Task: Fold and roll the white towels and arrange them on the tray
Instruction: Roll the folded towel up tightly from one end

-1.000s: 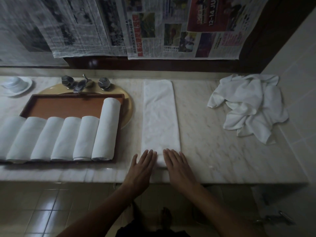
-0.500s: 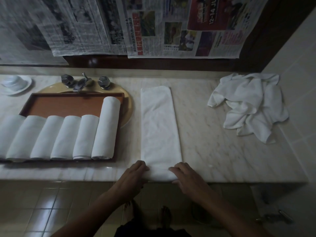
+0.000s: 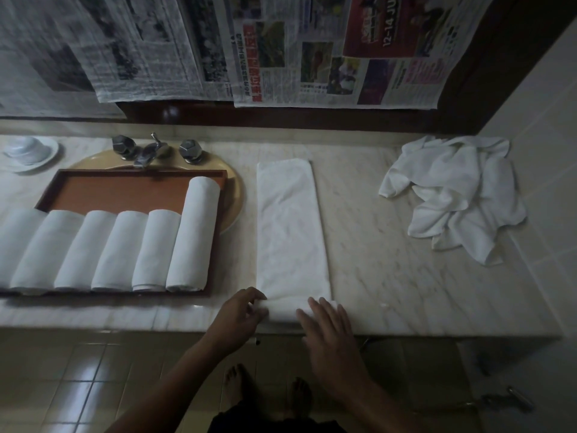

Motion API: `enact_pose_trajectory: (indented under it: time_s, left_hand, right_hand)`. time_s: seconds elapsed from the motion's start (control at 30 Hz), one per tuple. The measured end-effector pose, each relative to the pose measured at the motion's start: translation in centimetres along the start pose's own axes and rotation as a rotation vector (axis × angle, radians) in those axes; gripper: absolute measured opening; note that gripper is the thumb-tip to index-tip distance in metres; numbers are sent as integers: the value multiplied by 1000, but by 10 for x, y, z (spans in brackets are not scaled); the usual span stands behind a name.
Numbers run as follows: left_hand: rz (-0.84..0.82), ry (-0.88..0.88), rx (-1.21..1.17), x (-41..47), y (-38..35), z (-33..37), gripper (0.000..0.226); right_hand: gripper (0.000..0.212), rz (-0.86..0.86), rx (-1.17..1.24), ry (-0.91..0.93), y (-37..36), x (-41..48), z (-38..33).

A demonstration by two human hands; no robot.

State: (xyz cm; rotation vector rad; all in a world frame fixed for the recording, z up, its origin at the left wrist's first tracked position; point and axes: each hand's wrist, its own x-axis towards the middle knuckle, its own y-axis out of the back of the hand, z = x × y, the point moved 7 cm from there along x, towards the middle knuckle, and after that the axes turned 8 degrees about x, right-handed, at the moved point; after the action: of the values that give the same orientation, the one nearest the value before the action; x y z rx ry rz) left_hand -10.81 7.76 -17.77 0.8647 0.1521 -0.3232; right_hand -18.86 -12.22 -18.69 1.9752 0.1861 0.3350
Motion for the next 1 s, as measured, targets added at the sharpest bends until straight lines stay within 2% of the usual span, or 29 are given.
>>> enact_pose_trajectory:
  time_s: [0.07, 0.17, 0.27, 0.37, 0.5, 0.63, 0.8, 0.87, 1.0]
  left_hand:
    - [119, -40, 109, -5, 0, 3, 26]
    - [260, -226, 471, -20, -16, 26, 55]
    - [186, -391, 680, -22, -48, 46, 81]
    - [123, -360, 752, -5, -57, 35, 101]
    - [72, -326, 735, 20, -47, 23, 97]
    - [-16, -369, 791, 29, -36, 24, 87]
    - [-19, -464, 735, 8, -30, 14, 64]
    - [-9, -507, 677, -3, -30, 10, 50]
    - [-56, -481, 491, -14, -22, 7, 35]
  right_hand:
    - [61, -28, -10, -11, -6, 2, 3]
    - [68, -22, 1, 0, -4, 11, 4]
    - [71, -48, -14, 18, -5, 24, 10]
    - [71, -113, -21, -3, -12, 41, 22]
    - [78, -213, -52, -11, -12, 67, 33]
    - [89, -307, -62, 17, -7, 76, 37]
    - [63, -337, 31, 7, 6, 58, 33]
    - [56, -300, 64, 69, 8, 48, 32]
    - [42, -232, 143, 111, 11, 33, 32]
